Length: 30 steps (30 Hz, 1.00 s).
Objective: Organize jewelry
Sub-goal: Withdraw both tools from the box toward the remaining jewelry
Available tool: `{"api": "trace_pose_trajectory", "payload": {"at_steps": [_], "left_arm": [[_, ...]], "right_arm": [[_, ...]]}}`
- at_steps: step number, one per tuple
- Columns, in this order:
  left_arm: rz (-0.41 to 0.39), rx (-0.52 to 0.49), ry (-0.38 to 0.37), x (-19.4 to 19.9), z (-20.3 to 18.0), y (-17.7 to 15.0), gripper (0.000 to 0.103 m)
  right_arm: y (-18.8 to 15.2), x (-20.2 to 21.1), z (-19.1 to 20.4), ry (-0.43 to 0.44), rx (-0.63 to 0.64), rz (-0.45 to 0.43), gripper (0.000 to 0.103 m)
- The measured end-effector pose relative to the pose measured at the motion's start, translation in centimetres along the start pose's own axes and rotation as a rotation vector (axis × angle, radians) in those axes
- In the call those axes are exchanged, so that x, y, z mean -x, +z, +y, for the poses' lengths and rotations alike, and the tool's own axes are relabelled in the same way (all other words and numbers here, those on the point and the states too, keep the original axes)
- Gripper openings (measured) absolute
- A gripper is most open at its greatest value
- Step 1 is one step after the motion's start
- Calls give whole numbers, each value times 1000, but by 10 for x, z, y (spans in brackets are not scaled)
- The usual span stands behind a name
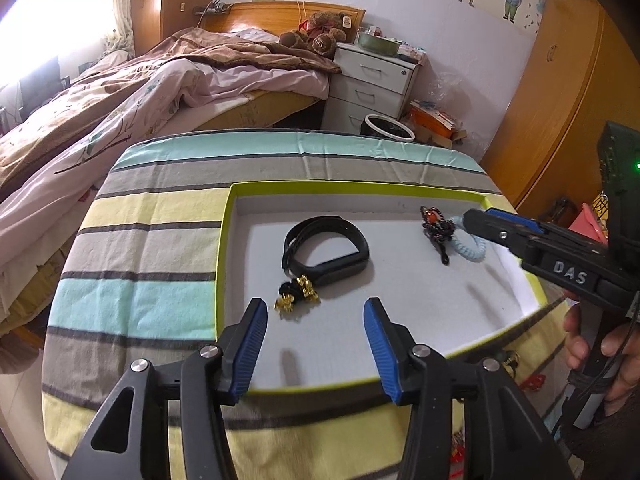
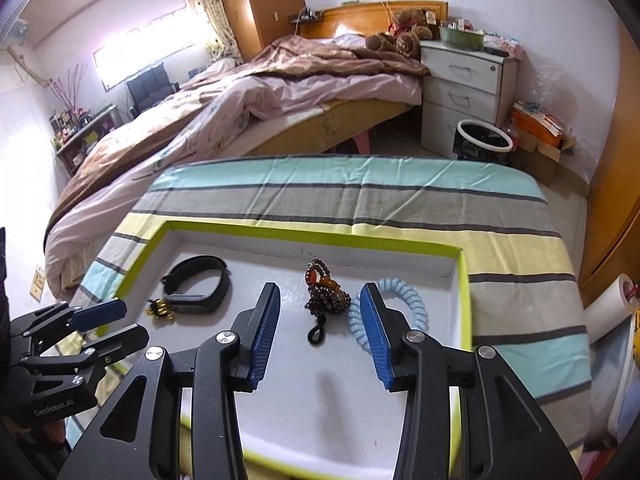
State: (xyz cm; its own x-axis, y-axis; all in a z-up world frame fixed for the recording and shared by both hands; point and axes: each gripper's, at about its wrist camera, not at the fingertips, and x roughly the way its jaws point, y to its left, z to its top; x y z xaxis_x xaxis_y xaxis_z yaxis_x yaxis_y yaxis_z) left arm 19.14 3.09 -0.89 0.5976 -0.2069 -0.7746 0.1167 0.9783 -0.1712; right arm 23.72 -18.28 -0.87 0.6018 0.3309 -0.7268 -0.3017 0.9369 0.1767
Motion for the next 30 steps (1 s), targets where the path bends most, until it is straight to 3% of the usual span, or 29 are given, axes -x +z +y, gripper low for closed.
{"api": "trace_pose_trajectory", "payload": {"at_steps": [7, 14, 30], "left_arm": [[-28, 8, -10, 28, -3, -20, 50], [-49, 15, -41, 52, -6, -47, 56], [3, 46, -108, 68, -14, -92, 57]], "right_arm": [[-23, 47, -5, 23, 1, -52, 43], [-68, 78, -17, 49, 10, -33, 43], [-119, 65, -14, 84, 105, 96, 43]]}}
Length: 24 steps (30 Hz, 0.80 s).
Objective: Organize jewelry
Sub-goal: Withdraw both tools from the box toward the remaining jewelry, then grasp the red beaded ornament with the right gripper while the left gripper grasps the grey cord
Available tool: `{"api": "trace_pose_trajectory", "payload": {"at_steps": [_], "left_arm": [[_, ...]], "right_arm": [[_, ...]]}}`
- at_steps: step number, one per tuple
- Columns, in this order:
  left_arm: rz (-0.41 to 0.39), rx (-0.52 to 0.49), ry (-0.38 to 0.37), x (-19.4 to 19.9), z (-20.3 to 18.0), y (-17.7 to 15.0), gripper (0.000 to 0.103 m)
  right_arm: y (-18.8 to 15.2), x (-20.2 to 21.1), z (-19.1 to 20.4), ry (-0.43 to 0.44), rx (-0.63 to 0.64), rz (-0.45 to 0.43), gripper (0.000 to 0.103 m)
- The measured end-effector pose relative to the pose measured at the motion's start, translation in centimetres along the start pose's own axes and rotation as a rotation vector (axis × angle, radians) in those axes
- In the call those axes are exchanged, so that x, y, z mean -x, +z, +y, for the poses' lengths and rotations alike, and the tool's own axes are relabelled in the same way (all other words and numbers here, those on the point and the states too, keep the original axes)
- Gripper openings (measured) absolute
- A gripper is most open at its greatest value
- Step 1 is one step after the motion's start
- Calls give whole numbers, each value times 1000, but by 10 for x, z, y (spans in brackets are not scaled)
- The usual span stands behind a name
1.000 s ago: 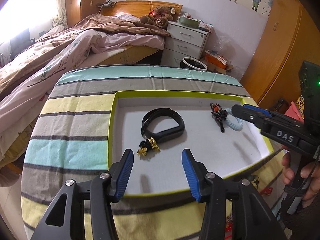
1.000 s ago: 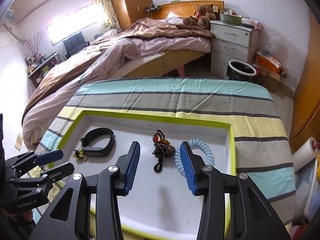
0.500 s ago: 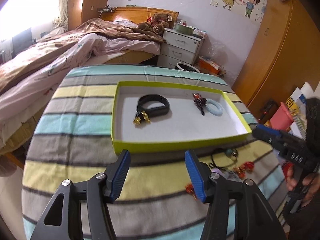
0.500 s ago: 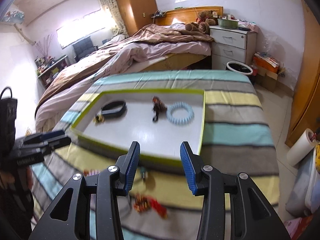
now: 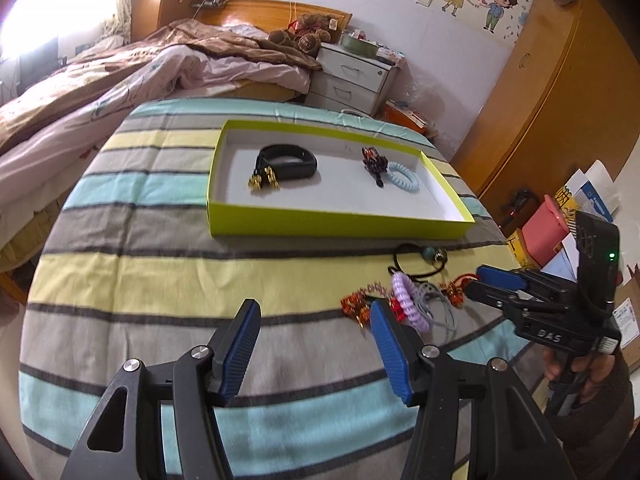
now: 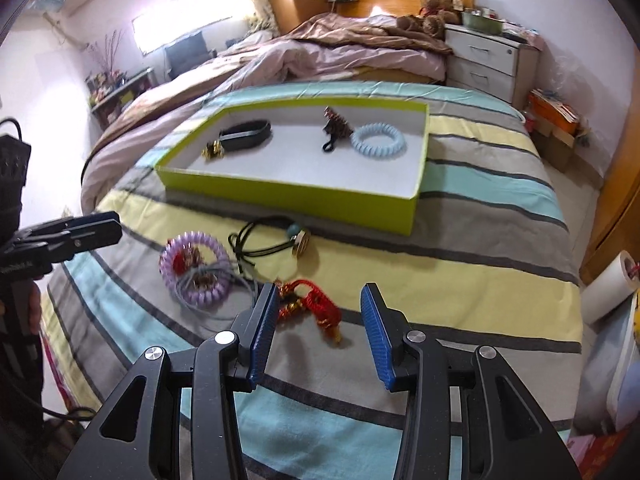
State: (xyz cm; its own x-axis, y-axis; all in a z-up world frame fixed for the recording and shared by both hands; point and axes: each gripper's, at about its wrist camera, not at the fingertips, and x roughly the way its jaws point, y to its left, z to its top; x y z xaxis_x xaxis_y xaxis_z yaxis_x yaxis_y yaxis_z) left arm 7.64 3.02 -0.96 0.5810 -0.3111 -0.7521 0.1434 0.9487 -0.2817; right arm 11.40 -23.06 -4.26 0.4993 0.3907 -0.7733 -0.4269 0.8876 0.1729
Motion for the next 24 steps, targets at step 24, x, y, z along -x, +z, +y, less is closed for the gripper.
{"api": "trace_pose_trajectory", "payload": {"at_steps": [24], "left_arm": [[40, -57, -30, -5, -36, -5, 57]], "right_arm": [[-12, 8, -4, -44, -8, -37, 11]]}}
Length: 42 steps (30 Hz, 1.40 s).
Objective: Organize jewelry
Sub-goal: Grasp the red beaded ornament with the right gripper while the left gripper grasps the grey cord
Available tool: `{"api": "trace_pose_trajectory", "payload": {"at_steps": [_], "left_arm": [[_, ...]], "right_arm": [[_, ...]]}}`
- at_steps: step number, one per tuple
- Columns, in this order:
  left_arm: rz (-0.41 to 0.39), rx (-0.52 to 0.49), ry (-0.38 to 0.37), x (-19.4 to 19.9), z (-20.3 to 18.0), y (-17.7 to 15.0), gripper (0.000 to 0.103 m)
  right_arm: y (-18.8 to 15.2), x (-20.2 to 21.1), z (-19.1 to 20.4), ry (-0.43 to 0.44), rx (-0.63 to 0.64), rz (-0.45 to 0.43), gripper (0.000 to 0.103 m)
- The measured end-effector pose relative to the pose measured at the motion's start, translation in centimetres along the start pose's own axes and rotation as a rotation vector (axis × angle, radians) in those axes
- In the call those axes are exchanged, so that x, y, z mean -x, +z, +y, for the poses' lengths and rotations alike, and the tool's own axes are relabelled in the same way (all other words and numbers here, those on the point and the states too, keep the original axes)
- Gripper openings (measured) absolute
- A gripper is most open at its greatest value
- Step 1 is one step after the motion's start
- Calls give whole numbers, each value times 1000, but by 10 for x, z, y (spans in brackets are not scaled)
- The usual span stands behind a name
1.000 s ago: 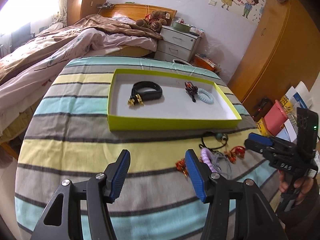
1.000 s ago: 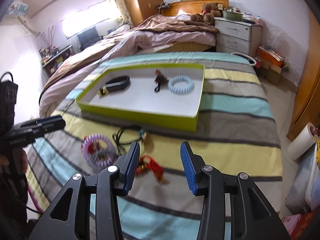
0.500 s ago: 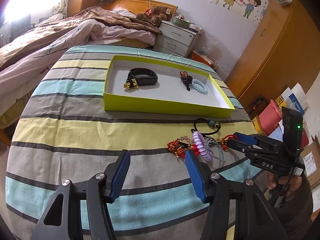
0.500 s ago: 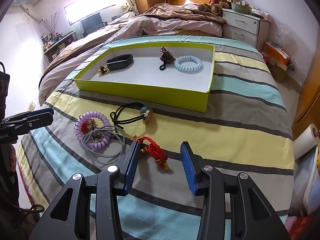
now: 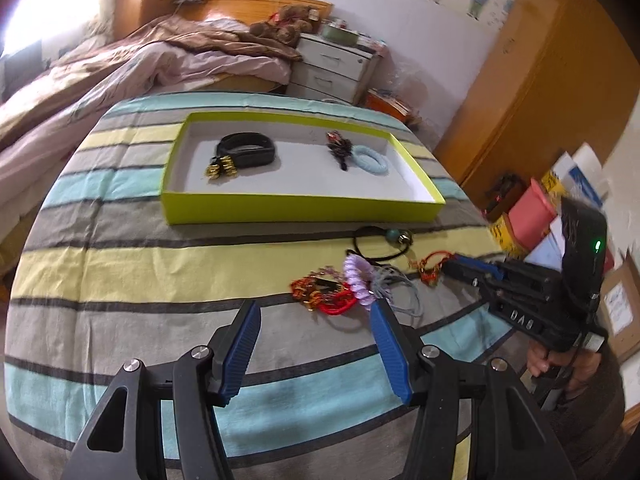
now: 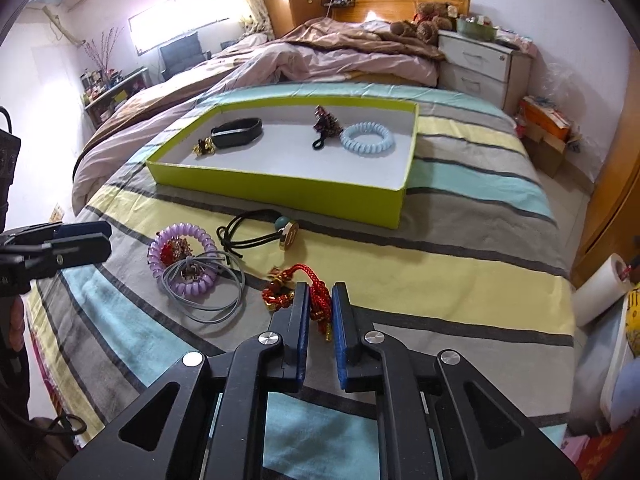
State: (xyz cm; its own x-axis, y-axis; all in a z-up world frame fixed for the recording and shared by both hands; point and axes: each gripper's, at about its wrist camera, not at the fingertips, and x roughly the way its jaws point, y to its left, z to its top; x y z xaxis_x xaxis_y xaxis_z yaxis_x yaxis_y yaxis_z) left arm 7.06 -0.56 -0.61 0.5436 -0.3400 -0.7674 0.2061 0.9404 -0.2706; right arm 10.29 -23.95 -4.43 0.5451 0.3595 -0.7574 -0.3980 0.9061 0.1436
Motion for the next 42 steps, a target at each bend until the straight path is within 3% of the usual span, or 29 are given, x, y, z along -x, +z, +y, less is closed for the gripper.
{"api": "trace_pose_trajectory", "payload": {"at_steps": [12, 14, 16, 20, 28, 32, 35, 38, 42], "left_arm": [[15, -226, -8, -22, -65, 10, 56], [38, -234, 17, -31, -71, 13, 45], [33, -257, 22, -33, -75, 13, 44], [63, -259, 44, -45, -78, 15, 34], [98, -278, 118, -59, -75, 13, 34], [102, -280, 114, -61, -76, 15, 33], [111, -289, 120, -63, -76, 14, 18], [113, -300, 128, -63, -77, 14, 11], [111, -320, 137, -64, -80, 12, 9]], "right_arm": [[-11, 24, -16, -17, -95, -69, 11], [-12, 27, -17, -15, -102, -79, 11], [-13, 29, -16, -14, -103, -85, 11], [-14, 29, -17, -5, -110, -92, 11], [-15, 30, -20, 10, -114, -104, 11], [-16, 30, -20, 13, -113, -106, 11], [-15, 31, -19, 9, -116, -113, 11], [-16, 33, -19, 4, -115, -119, 11], [-16, 33, -18, 4, -116, -120, 11]]}}
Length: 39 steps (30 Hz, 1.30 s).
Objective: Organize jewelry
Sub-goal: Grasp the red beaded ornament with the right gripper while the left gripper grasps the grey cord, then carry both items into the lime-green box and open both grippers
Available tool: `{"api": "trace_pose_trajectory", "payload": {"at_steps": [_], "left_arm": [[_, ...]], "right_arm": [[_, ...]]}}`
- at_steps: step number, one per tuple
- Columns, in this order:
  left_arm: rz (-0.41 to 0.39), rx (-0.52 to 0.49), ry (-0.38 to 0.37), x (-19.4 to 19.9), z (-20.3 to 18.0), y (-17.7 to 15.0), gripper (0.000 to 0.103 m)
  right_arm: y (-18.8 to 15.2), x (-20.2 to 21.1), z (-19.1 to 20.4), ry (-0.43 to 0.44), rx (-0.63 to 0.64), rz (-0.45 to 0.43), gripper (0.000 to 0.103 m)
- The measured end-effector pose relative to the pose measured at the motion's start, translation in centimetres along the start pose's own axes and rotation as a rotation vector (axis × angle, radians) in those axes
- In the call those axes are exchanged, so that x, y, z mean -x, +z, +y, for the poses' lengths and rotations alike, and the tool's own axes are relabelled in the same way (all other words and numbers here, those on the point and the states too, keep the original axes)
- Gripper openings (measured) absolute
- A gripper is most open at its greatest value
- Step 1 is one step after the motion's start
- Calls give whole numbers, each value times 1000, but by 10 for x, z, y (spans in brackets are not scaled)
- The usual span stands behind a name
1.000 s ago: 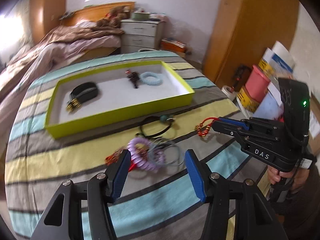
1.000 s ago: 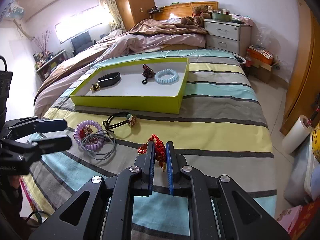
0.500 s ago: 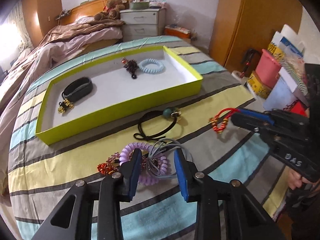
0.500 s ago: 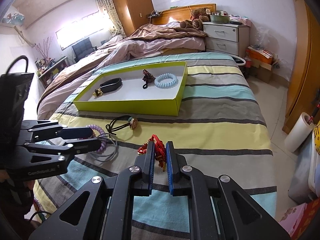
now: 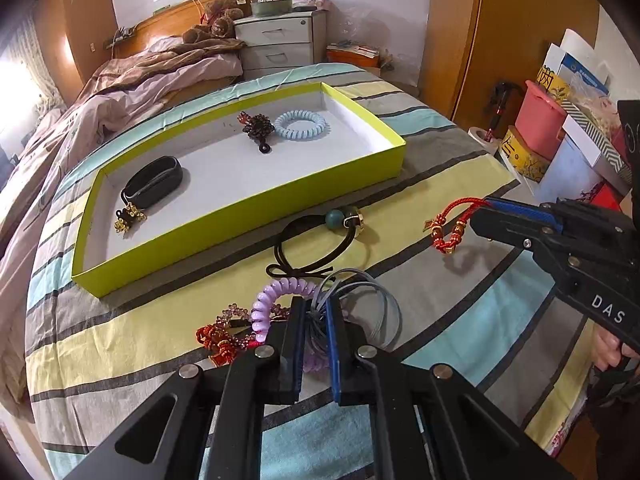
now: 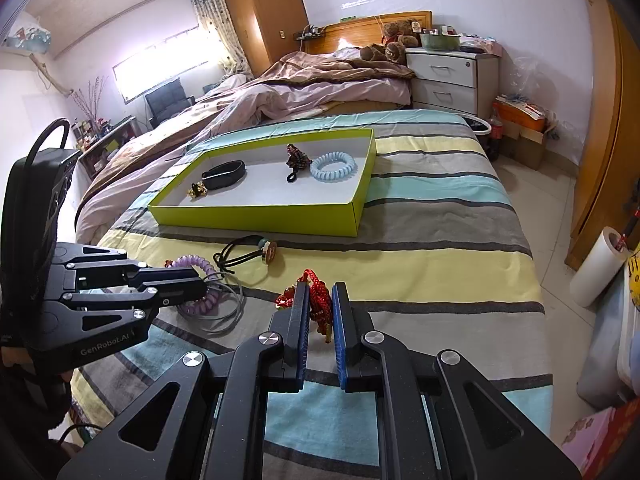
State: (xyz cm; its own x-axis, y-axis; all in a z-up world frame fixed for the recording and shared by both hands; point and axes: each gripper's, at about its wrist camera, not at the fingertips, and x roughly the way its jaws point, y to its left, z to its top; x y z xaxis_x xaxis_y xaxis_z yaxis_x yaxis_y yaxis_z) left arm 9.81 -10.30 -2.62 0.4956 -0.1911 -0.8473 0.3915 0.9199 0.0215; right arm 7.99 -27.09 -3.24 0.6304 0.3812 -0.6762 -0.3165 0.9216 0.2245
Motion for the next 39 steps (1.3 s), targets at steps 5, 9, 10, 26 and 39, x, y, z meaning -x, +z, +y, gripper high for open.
{"api": "trace_pose_trajectory", "payload": {"at_steps": [5, 9, 10, 26, 39], "left_arm": [[-44, 12, -13, 9, 1, 1, 7], [-73, 35, -40, 18, 6, 1, 7], [-80, 42, -48, 21, 8, 1, 7], [-172, 103, -60, 53, 35, 19, 7], [-193, 159, -51, 40, 89, 68, 8]], "right_arm": [[0, 2, 0, -1, -9, -4, 11], [0, 3, -3, -2, -13, -8, 11], [0, 4, -2, -3, -14, -9, 11], [19, 17, 2, -8, -25, -60, 11], [70, -5, 15, -9, -31, -82, 11]]}}
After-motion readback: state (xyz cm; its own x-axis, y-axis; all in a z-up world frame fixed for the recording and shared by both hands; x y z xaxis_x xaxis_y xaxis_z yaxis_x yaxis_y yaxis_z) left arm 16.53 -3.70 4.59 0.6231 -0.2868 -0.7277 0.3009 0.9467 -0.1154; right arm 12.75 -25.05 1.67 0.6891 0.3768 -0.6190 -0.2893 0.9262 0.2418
